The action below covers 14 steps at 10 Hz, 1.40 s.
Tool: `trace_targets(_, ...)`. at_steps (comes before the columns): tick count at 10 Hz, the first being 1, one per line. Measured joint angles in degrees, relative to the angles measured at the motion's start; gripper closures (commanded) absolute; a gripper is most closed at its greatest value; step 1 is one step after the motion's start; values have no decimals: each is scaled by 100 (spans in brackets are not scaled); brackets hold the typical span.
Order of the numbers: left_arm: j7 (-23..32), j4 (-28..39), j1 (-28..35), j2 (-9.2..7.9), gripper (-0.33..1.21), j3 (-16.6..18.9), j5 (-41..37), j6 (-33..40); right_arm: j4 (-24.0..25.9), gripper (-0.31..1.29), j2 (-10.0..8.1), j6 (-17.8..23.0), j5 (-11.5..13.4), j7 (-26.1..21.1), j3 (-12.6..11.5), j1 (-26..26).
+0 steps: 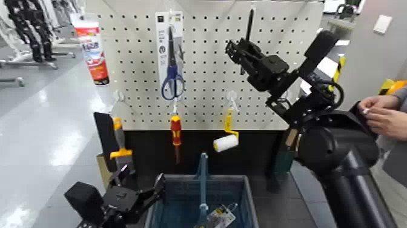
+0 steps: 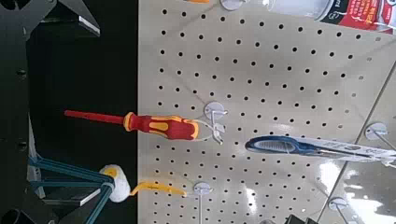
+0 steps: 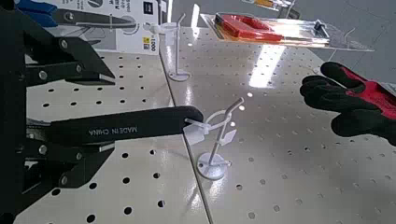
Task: Put the black wrench into the crate.
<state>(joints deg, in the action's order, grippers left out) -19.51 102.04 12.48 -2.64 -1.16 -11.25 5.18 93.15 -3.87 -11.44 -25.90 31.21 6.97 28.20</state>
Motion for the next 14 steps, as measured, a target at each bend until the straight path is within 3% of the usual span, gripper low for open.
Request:
trace_targets(9, 18, 7, -2, 0, 11, 2, 12, -18, 113, 122, -24, 75, 128, -92, 6, 63)
trace_targets(14, 27, 10, -9, 1, 11, -7, 25, -62, 596, 123, -52, 56, 125, -55, 1, 33)
